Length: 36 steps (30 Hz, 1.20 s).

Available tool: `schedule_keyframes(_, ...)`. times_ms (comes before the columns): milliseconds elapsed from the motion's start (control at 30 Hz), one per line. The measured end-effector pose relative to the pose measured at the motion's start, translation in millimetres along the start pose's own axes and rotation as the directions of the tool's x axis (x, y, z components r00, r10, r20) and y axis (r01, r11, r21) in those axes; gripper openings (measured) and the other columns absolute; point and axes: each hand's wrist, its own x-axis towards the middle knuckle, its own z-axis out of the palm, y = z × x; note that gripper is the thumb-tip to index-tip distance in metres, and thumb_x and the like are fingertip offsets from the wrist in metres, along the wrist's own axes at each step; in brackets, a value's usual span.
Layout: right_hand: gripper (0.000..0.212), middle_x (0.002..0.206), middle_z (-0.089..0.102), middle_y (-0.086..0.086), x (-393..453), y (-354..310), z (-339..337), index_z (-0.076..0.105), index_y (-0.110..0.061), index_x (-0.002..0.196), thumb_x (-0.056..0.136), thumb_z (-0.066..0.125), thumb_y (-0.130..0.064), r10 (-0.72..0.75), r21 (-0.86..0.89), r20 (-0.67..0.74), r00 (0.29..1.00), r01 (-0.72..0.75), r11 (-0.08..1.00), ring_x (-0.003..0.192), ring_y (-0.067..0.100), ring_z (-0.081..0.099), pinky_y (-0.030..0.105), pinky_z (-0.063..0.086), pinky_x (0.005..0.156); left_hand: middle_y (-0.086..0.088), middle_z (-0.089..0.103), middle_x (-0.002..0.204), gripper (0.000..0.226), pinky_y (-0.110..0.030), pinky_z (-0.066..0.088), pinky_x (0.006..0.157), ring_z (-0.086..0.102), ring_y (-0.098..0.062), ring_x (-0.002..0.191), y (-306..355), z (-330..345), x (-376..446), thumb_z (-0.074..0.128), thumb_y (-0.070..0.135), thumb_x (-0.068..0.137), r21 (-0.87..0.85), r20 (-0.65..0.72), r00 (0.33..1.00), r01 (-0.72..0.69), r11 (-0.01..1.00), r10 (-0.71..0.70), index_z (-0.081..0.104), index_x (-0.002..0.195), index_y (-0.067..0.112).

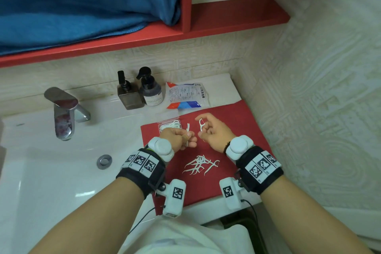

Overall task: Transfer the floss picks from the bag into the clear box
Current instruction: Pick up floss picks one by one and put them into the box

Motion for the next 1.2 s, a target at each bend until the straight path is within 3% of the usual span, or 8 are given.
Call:
schedule_keyframes(100,0.022,0.073,0.061,-0.003,0.1,-4.0,-6.4,0.064,-0.032,0.103,0.087,0.067,-0.016,-0.041,0.065,-0.029,0.999,0.043,0.997,0.058,0.011,0.057,0.032,0.052,0.065,0.003,0.073,0.073,0.014,-0.02,0.047,0.06,0.07,-0.007,0.061,4.1,2.5,0.5,0.059,0.012,0.093,-0.004,0.011,1.0,-0.005,1.0,0.005,0.068,0.097,0.002)
schedule_keyframes(233,0.014,0.079,0.072,0.009,-3.7,-11.0,-14.2,0.072,-0.018,0.099,0.089,0.067,-0.008,-0.085,0.185,-0.031,0.996,0.089,0.979,0.061,0.012,0.064,0.025,0.054,0.065,0.002,0.075,0.077,0.013,-0.019,0.05,0.062,0.072,-0.012,0.069,6.8,3.2,-4.3,0.057,0.012,0.094,-0.056,0.082,0.995,-0.046,0.997,0.051,0.069,0.096,0.006)
schedule_keyframes(400,0.012,0.077,0.074,0.011,-4.4,-14.2,-15.8,0.075,-0.011,0.097,0.089,0.068,-0.005,-0.071,0.267,-0.048,0.996,0.081,0.96,0.063,0.012,0.066,0.021,0.053,0.062,-0.007,0.075,0.091,0.016,-0.02,0.05,0.063,0.073,-0.018,0.082,7.0,2.5,-9.2,0.059,0.014,0.092,-0.126,0.166,0.983,-0.06,0.99,0.081,0.069,0.1,0.006)
schedule_keyframes(567,0.019,0.086,0.073,-0.006,-6.1,-11.5,-14.9,0.077,-0.029,0.089,0.079,0.079,-0.013,-0.123,0.194,-0.157,0.98,0.152,0.969,0.084,0.009,0.07,0.026,0.055,0.084,-0.008,0.075,0.095,0.018,-0.02,0.049,0.064,0.073,-0.019,0.084,6.9,3.5,-14.2,0.056,0.012,0.093,-0.183,0.247,0.965,-0.042,0.982,0.088,0.067,0.105,0.004)
schedule_keyframes(867,0.021,0.083,0.075,-0.004,-11.2,-13.6,-13.2,0.076,-0.011,0.095,0.076,0.08,-0.004,-0.08,0.335,-0.185,0.979,0.14,0.932,0.08,0.006,0.072,0.019,0.055,0.078,-0.007,0.075,0.089,0.016,-0.018,0.048,0.06,0.072,-0.015,0.075,12.6,5.8,-16.9,0.055,0.013,0.094,-0.165,0.304,0.95,-0.017,0.986,0.067,0.07,0.096,0.008)
schedule_keyframes(967,0.022,0.087,0.075,-0.001,-12.1,-12.7,-14.3,0.075,-0.006,0.1,0.078,0.079,-0.004,-0.104,0.281,-0.167,0.98,0.149,0.948,0.082,0.005,0.071,0.018,0.055,0.08,-0.006,0.076,0.087,0.015,-0.02,0.048,0.064,0.072,-0.015,0.074,11.7,6.5,-14.9,0.058,0.016,0.093,-0.104,0.266,0.962,-0.026,0.994,0.053,0.071,0.093,0.009)
schedule_keyframes(1067,0.024,0.095,0.075,0.002,-12.7,-5.7,-11.8,0.073,-0.013,0.107,0.084,0.073,-0.009,-0.063,0.205,-0.12,0.991,0.087,0.975,0.089,0.013,0.071,0.025,0.056,0.083,-0.005,0.076,0.084,0.013,-0.021,0.047,0.064,0.072,-0.015,0.075,7.5,7.9,-13.5,0.059,0.013,0.092,-0.063,0.21,0.977,-0.031,0.998,0.044,0.072,0.09,0.01)
schedule_keyframes(1200,0.021,0.098,0.073,-0.005,-12.8,15.1,-11.6,0.072,-0.025,0.104,0.085,0.07,-0.018,0.106,-0.184,-0.045,0.993,-0.112,0.976,0.087,0.011,0.067,0.029,0.054,0.086,-0.006,0.076,0.085,0.011,-0.021,0.047,0.064,0.073,-0.017,0.078,1.9,9.6,-9.9,0.061,0.011,0.091,-0.043,0.169,0.985,-0.035,0.998,0.042,0.072,0.087,0.009)
